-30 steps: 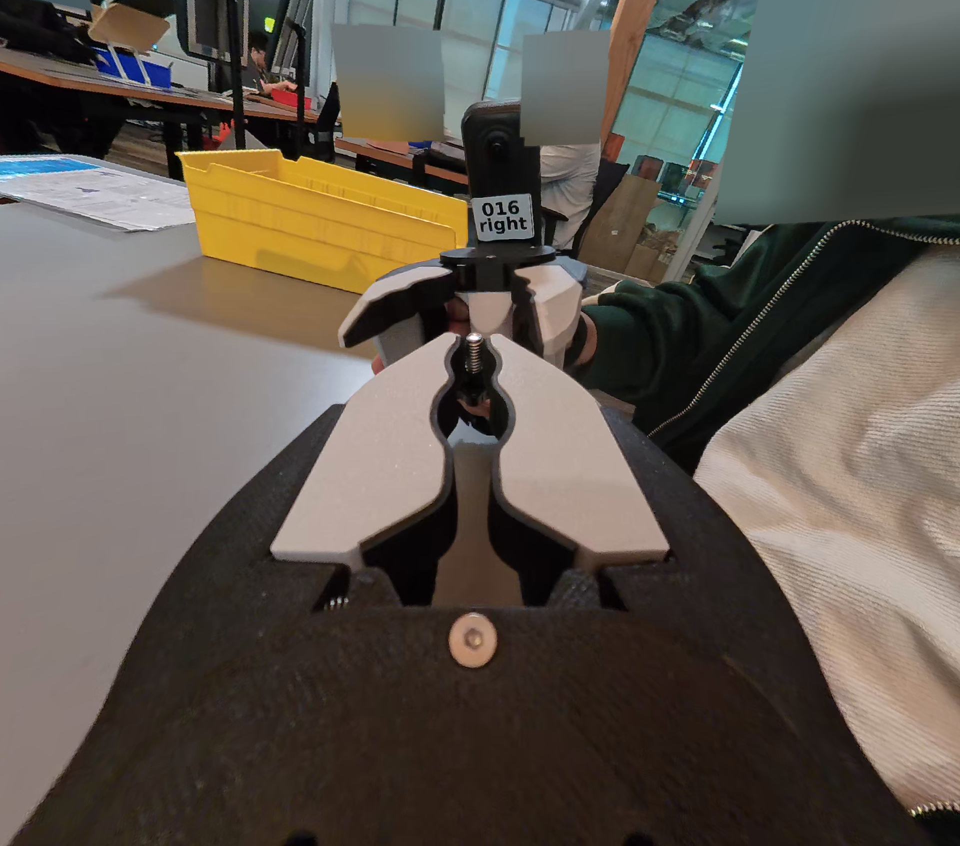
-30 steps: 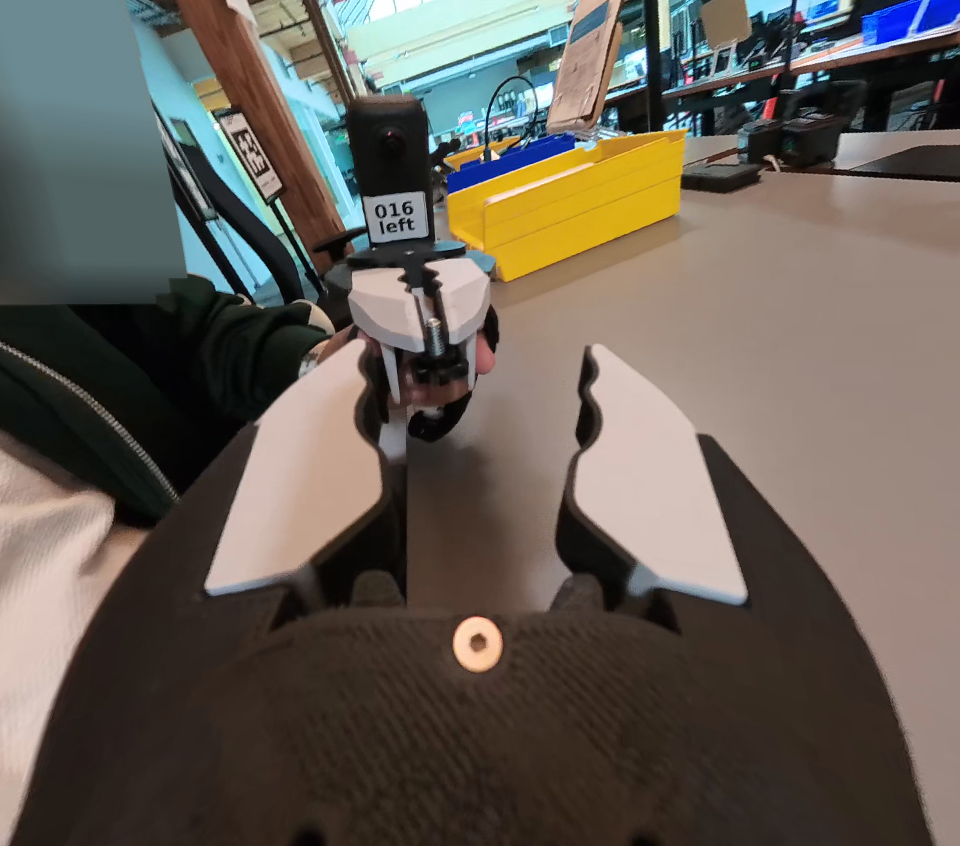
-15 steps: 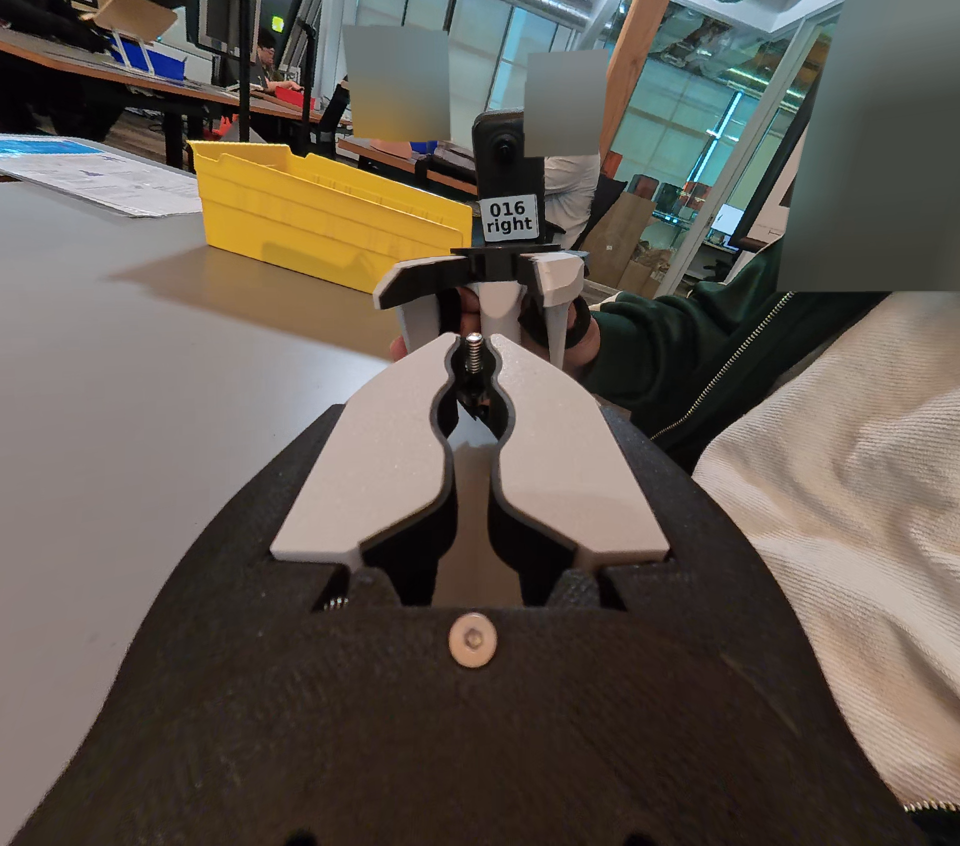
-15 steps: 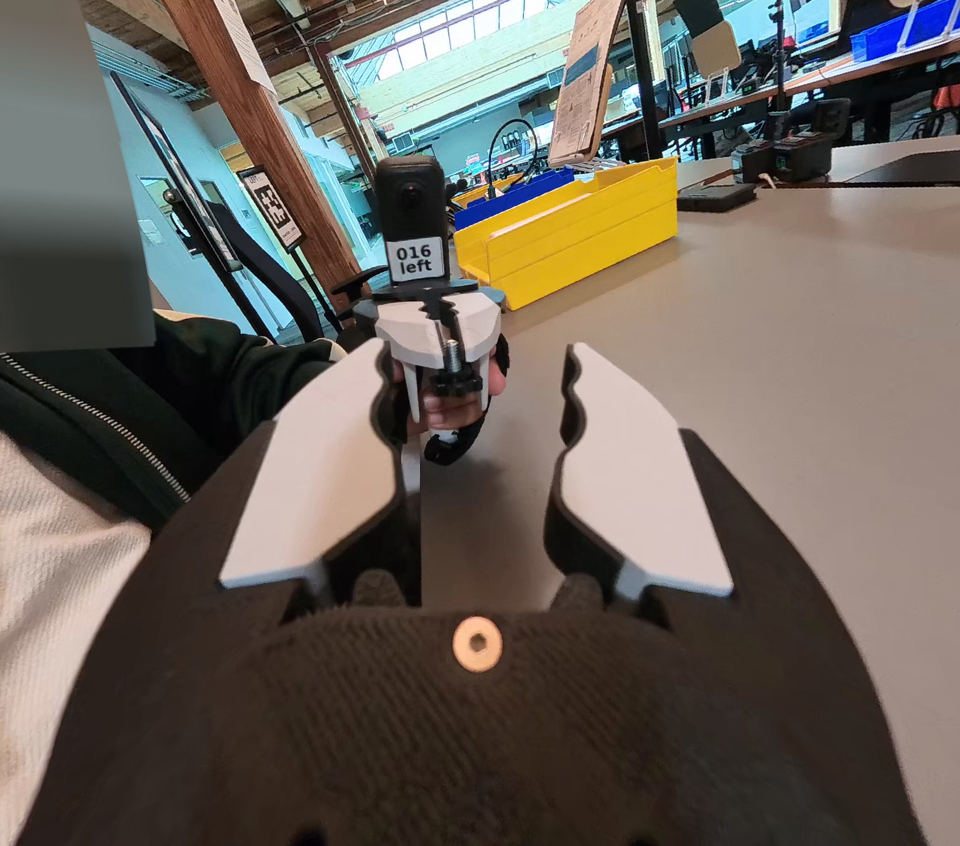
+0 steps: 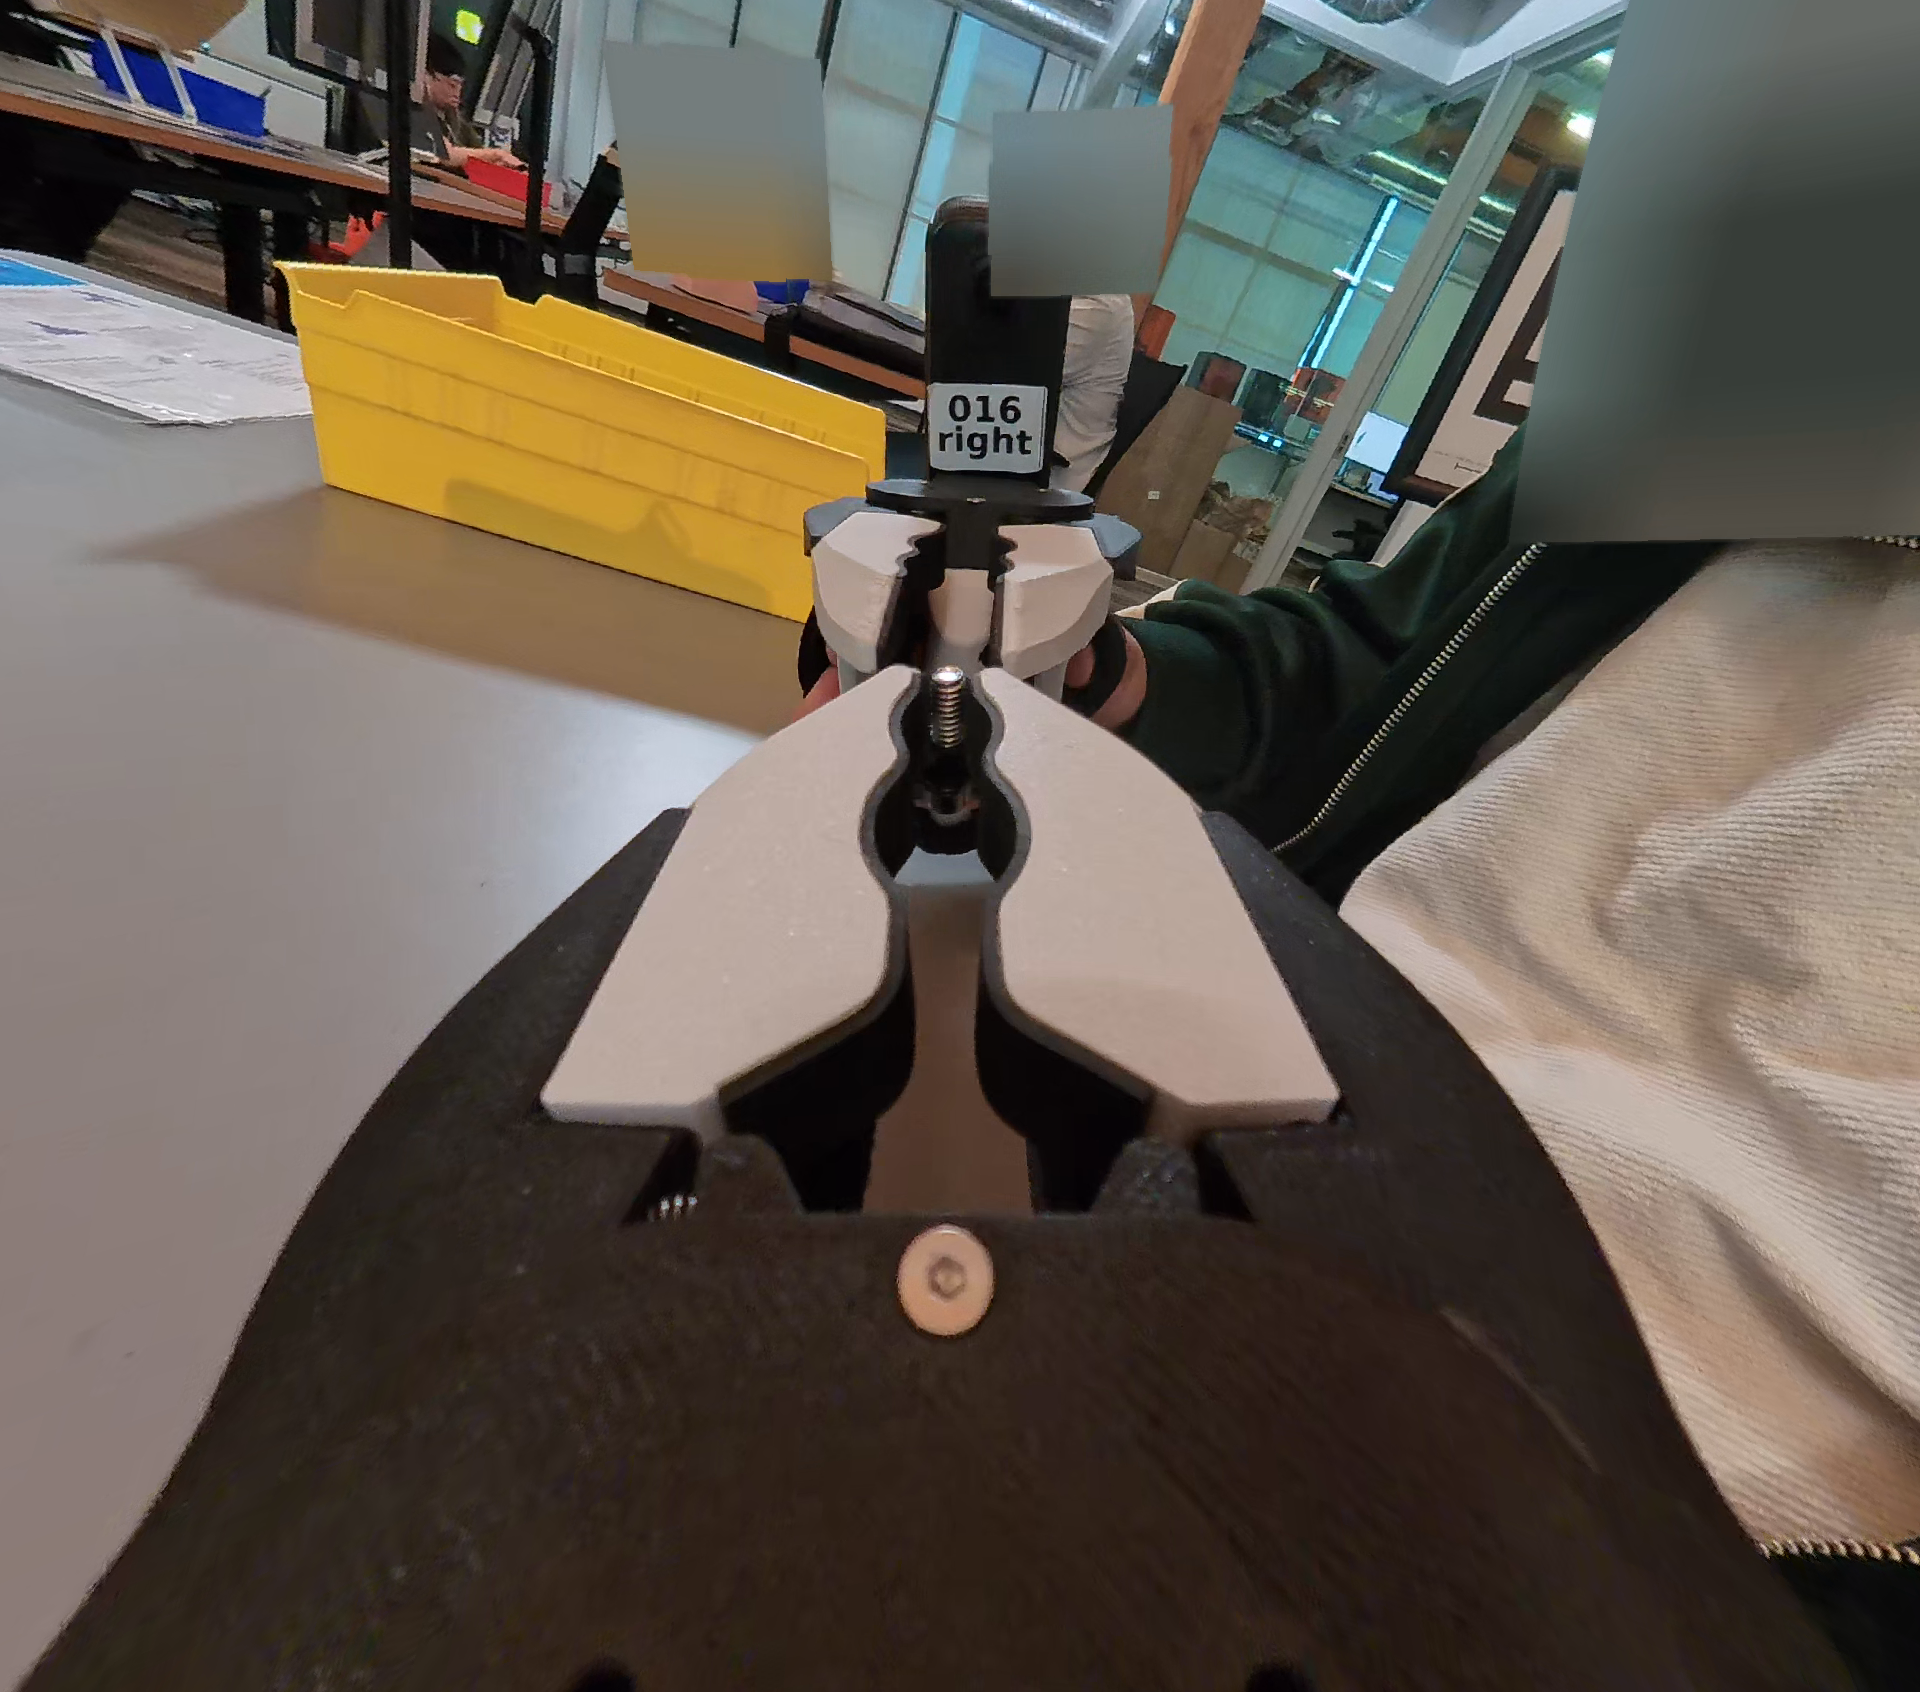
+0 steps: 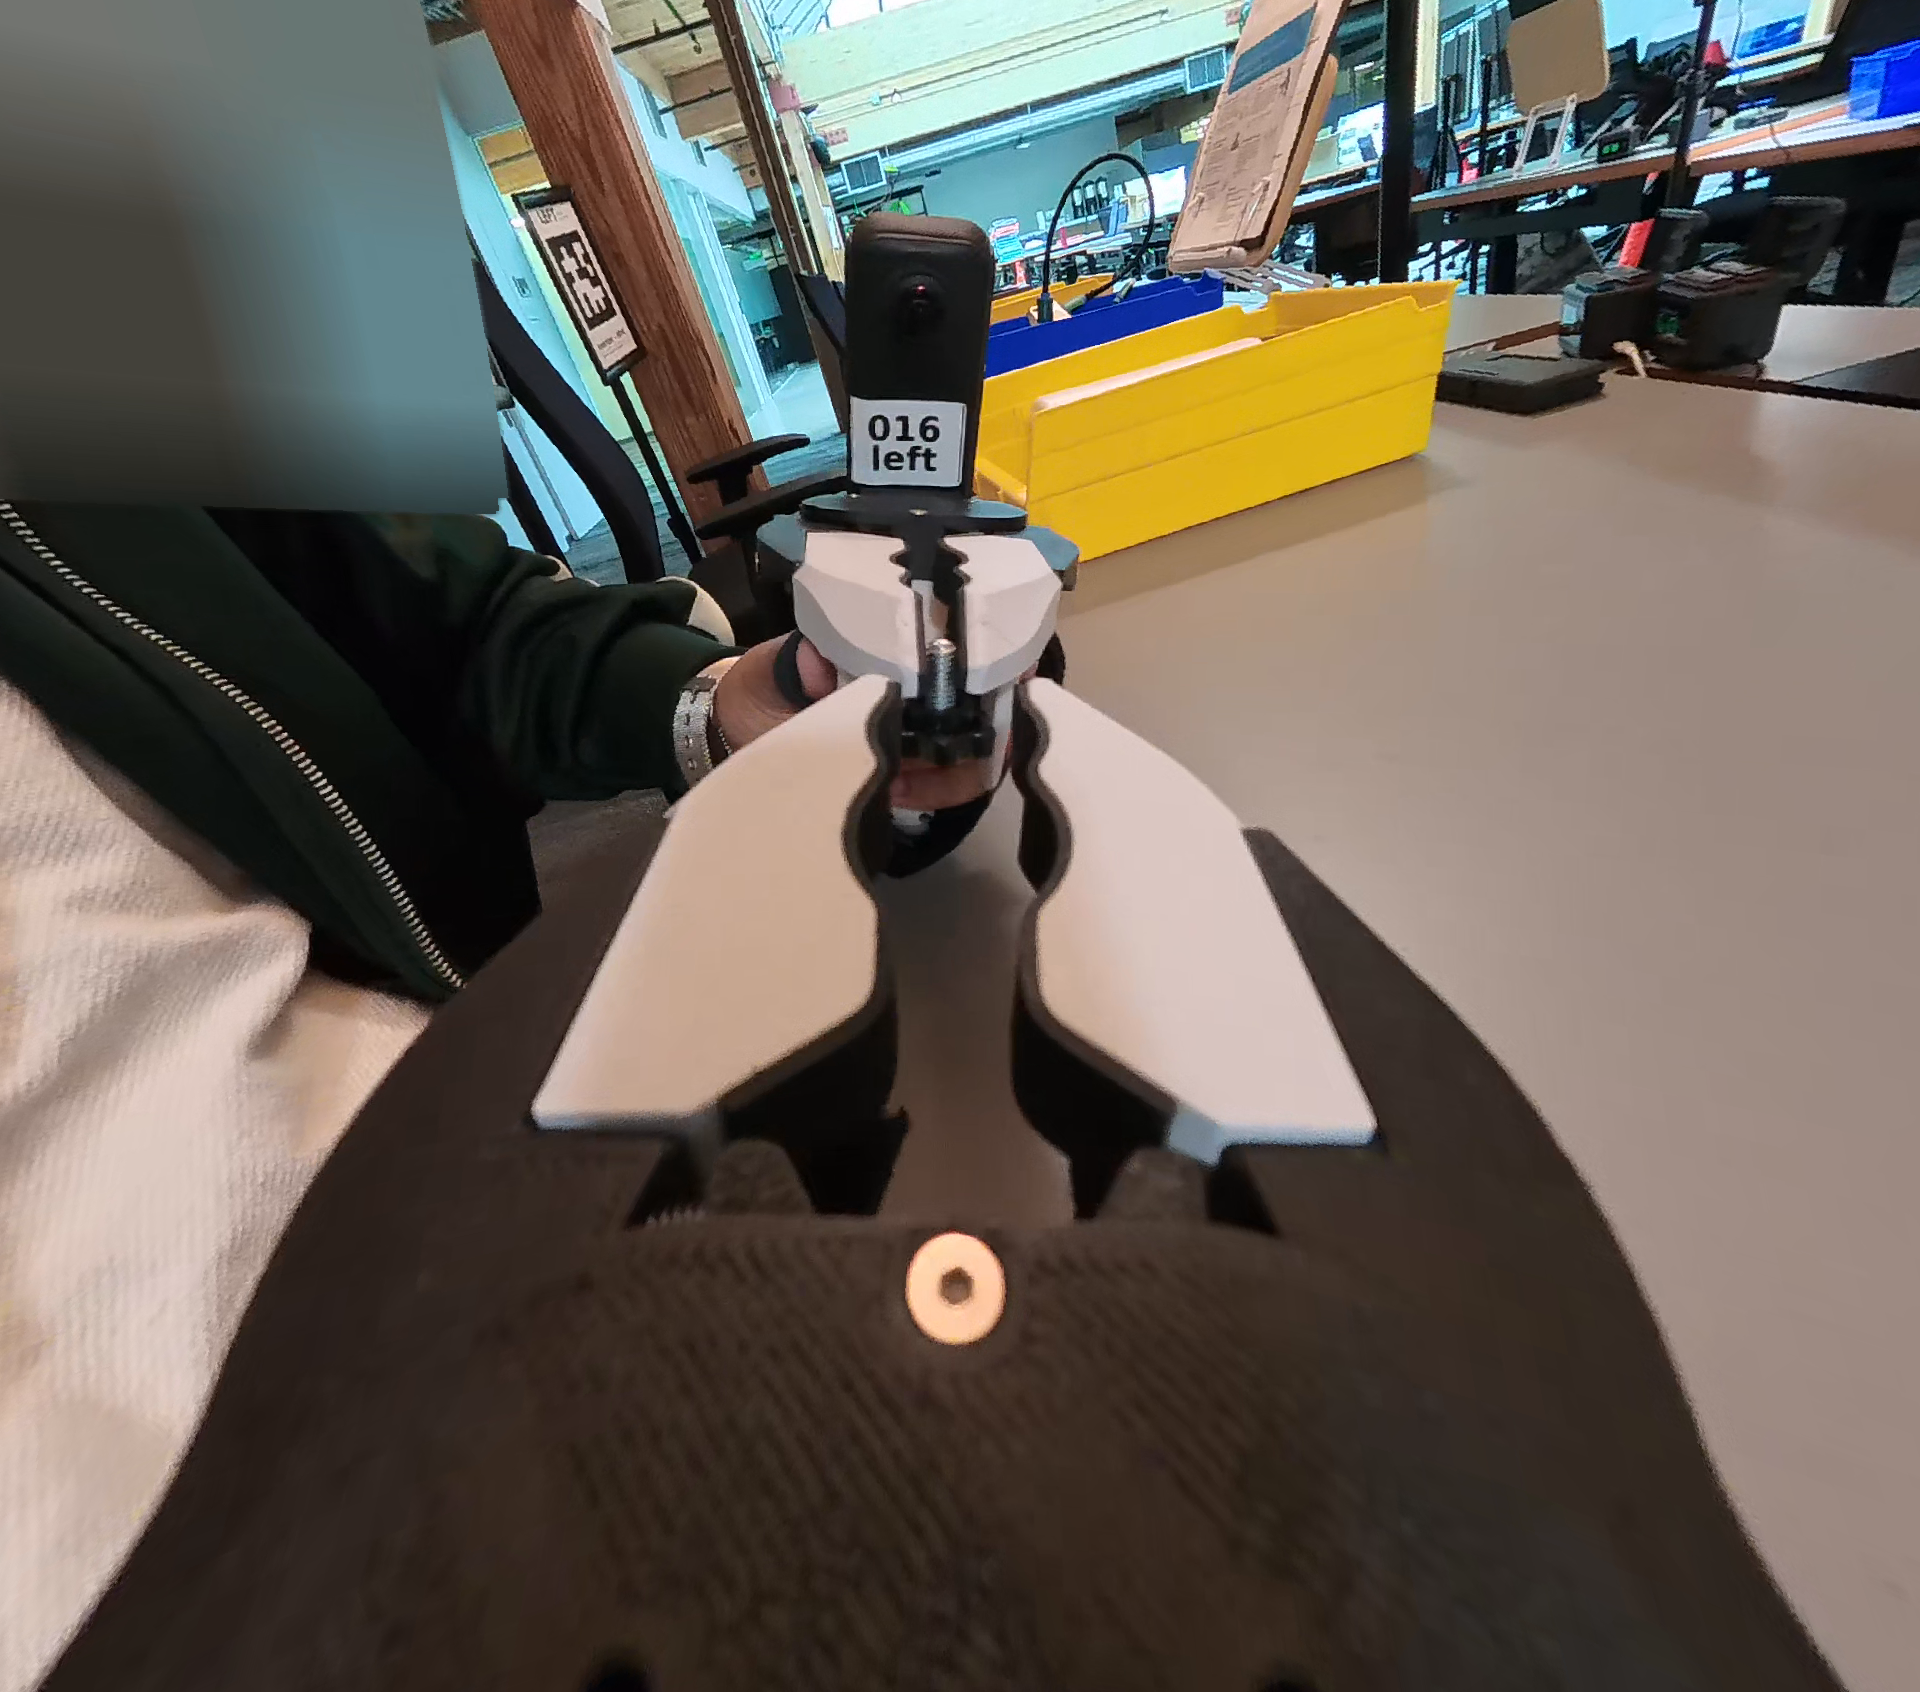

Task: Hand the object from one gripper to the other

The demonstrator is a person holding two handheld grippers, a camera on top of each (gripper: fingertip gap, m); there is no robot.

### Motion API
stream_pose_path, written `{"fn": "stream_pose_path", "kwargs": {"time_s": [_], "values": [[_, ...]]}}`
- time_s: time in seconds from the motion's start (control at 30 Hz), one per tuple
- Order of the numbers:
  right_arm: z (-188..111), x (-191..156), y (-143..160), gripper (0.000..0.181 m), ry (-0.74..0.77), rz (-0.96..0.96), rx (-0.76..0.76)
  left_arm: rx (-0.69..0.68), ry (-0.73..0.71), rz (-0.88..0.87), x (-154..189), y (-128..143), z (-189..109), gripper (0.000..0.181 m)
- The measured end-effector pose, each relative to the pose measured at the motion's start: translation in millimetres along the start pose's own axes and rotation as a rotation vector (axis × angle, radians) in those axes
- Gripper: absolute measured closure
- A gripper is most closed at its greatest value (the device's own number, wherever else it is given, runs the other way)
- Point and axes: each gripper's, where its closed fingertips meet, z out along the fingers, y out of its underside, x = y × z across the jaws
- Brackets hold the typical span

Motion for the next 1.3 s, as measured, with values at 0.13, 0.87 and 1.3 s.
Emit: {"fn": "stream_pose_path", "kwargs": {"time_s": [0.13,0.87,1.3], "values": [[1.3,-7.6,2.8,0.15,-0.064,0.0,-0.014,0.013,0.032,-0.01,4.1,-2.1,-0.1,0.176],[6.0,-49.1,17.8,0.155,-0.345,0.112,-0.099,-0.031,0.342,-0.066,46.3,3.4,3.4,0.176],[7.4,-48.6,19.8,0.156,-0.322,0.07,-0.112,-0.041,0.334,-0.058,45.5,5.0,3.8,0.176]]}}
